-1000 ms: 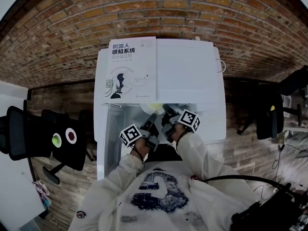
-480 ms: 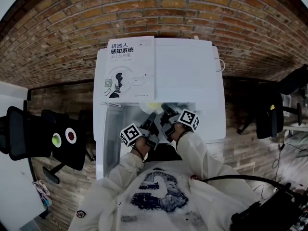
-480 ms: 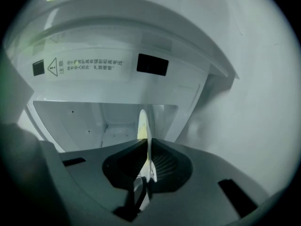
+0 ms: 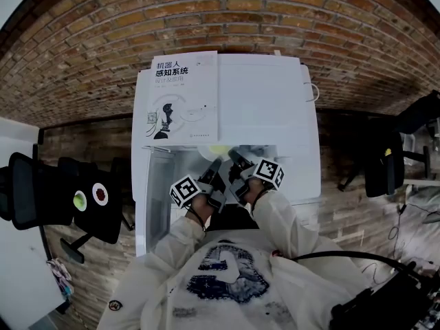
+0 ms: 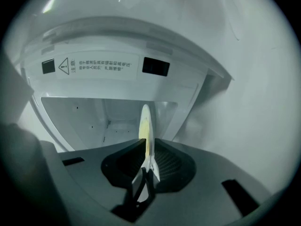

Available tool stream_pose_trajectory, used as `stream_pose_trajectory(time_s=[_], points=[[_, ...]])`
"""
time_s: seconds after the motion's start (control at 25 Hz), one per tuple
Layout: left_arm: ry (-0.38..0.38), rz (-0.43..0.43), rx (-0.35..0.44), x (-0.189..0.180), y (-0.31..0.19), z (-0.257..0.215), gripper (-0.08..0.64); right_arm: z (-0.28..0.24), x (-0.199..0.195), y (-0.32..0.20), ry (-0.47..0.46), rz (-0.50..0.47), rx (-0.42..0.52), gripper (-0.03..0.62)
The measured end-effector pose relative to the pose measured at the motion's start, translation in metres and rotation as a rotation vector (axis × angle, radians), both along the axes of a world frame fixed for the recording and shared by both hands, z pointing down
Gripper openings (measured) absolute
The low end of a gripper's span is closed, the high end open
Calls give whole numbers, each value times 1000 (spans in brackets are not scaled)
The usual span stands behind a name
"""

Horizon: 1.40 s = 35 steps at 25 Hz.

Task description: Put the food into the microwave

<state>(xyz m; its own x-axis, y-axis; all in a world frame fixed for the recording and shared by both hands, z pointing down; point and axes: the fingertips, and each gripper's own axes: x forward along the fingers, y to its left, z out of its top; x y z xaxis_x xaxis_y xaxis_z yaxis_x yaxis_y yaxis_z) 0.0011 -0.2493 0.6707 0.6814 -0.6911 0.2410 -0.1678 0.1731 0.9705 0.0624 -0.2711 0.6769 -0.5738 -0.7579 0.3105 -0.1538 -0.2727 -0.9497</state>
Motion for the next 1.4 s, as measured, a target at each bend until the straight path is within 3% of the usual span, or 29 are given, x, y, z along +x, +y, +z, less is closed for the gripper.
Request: stream_pose_trajectory(time_s=[1.4], points=[[-14,-38,-7,2,-42,10,28,-2,6,2,-30,9,-2,43]])
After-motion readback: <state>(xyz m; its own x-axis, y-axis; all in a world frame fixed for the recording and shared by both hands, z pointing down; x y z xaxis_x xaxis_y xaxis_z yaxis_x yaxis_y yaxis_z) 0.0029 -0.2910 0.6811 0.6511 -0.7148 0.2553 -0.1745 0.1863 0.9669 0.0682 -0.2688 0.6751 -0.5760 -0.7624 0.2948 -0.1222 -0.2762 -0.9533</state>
